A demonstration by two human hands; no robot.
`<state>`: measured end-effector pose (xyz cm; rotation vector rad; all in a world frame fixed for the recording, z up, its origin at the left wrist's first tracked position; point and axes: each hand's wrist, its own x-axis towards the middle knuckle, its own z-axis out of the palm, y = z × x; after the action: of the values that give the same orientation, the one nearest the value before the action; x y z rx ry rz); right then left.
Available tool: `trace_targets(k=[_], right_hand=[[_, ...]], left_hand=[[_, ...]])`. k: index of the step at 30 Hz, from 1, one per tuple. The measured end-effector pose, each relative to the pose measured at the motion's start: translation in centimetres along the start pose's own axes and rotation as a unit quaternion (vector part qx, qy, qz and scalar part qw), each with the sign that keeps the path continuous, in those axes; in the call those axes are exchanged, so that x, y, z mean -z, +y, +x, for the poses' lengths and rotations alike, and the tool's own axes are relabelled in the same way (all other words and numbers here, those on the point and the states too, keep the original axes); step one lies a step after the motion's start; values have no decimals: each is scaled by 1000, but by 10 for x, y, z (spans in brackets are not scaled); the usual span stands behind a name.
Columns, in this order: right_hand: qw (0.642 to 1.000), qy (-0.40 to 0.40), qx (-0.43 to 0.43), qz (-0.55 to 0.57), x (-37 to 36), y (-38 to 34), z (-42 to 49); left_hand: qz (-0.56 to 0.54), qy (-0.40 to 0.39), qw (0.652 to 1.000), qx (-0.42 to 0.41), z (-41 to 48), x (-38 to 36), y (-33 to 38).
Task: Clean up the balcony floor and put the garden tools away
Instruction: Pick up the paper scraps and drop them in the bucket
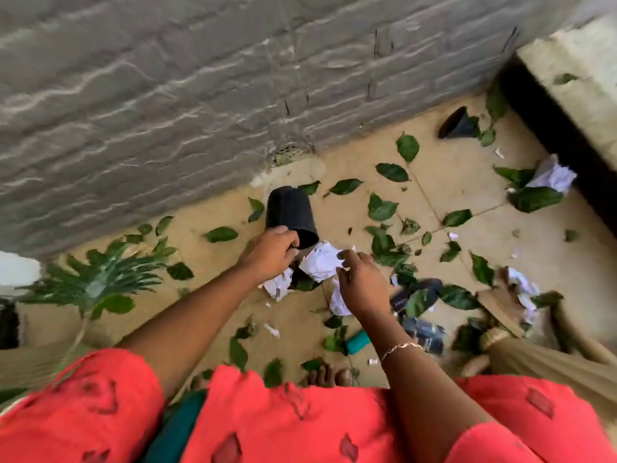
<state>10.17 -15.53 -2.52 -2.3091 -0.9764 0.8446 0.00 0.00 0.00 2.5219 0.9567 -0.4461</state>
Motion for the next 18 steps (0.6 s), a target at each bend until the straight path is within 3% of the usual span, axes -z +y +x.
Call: trace_targets(k=[5, 10, 18], right_hand=[[988, -15, 74, -135, -26, 12, 37], [970, -52, 92, -219, -32, 21, 56], [945, -124, 94, -286, -54, 31, 69]], left_hand=[[71, -36, 997, -4, -5, -31, -24], [49, -89, 994, 49, -19, -65, -43], [-50, -4, 996, 75, -14, -115, -51]])
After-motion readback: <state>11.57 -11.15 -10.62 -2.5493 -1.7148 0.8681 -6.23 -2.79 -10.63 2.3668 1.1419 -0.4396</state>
